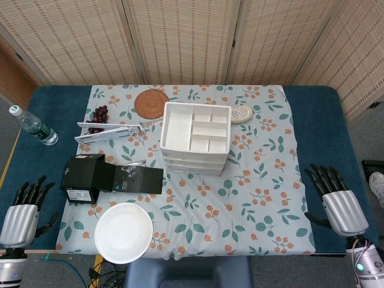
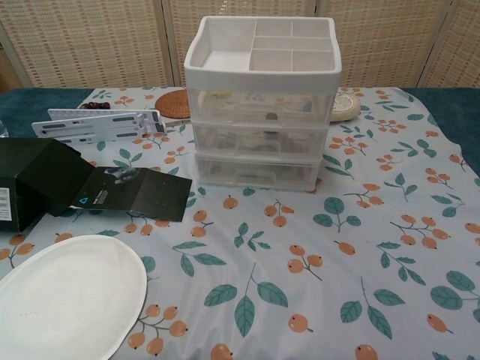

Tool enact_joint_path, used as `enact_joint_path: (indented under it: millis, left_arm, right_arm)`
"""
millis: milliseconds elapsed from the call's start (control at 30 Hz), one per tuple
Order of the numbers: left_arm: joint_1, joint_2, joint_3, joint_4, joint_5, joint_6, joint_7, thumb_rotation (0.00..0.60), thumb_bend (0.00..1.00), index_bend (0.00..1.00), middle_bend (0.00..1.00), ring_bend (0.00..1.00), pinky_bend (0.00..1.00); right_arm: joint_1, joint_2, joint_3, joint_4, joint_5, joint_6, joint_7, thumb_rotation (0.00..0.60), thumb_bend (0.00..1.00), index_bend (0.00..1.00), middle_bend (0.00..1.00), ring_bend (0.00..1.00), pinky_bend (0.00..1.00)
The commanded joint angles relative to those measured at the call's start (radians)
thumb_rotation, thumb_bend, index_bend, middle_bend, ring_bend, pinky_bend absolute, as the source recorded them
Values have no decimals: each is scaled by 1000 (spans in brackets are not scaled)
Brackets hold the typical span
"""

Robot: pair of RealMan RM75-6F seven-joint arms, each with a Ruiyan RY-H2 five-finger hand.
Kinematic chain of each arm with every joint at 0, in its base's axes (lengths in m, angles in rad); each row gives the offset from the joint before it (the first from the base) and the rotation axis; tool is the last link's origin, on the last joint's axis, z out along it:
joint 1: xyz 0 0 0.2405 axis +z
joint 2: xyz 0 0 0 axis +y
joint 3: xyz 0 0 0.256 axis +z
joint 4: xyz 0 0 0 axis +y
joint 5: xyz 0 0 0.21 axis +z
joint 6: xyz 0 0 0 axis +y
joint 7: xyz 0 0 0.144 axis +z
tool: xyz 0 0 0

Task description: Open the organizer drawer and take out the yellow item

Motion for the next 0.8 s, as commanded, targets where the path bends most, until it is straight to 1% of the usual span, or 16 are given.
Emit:
enact_joint_path:
  millis: [33,133,167,267,333,367,400,433,500,600,633,700,800]
  left_arm:
    - [0,0,0,1,0,0,-1,600,316,153,72,120,63]
    - [-1,0,0,1,-1,-3,-2,600,316,153,72,120,63]
    - [-1,0,0,1,-2,-4,-2,600,316,153,72,120,63]
    - [-1,0,0,3,-3,-6,-1,600,316,153,72,120,63]
    - [-2,0,-1,4,-5,-7,-1,600,316,153,72,120,63]
    - [-3,-1,-1,4,-6,-8,-1,600,316,153,72,120,63]
    - [-3,-1,-1,5,-7,-9,-1,600,316,153,72,120,63]
    - [-4,-1,-2,5,-8,-10,-1,600,316,153,72,120,63]
    - [-4,-2,-2,6,-9,-11,0,600,316,153,72,120,63]
    - [-4,-2,-1,7,-12,-13,-2,600,316,153,72,120,63]
    - [-4,-1,-2,7,-13,-14,-2,600,316,153,72,120,63]
    - [-4,1,-3,7,-15,-14,-3,600,316,153,72,120,63]
    - [-4,3,-5,8,-17,-13,-5,600,316,153,72,120,64]
  right_arm:
    - [9,-5,-1,-8,-2,-13,14,600,137,0,0,37,65]
    - [25,-8,-10,-27,-7,-47,56,600,137,0,21,134,202]
    - [31,-9,-13,-32,-10,-59,73,600,137,0,34,160,233]
    - [55,-15,-21,-48,-13,-104,139,600,137,0,111,286,389]
    - [78,-22,-23,-55,-8,-144,197,600,137,0,183,379,505]
    - [88,-26,-24,-58,-4,-163,223,600,138,0,240,438,574]
    - [100,-29,-24,-61,1,-185,250,600,140,0,320,518,660]
    - [118,-32,-25,-65,8,-218,289,600,142,0,372,570,710]
    - [153,-36,-27,-73,19,-281,362,600,145,0,550,730,849]
    - [207,-43,-27,-84,32,-372,490,600,145,0,731,861,949]
    - [222,-46,-25,-87,35,-396,531,600,149,0,764,888,963]
    - [255,-56,-19,-89,43,-442,619,600,179,0,807,934,983]
    - [294,-82,-5,-85,58,-488,709,600,233,0,835,964,996]
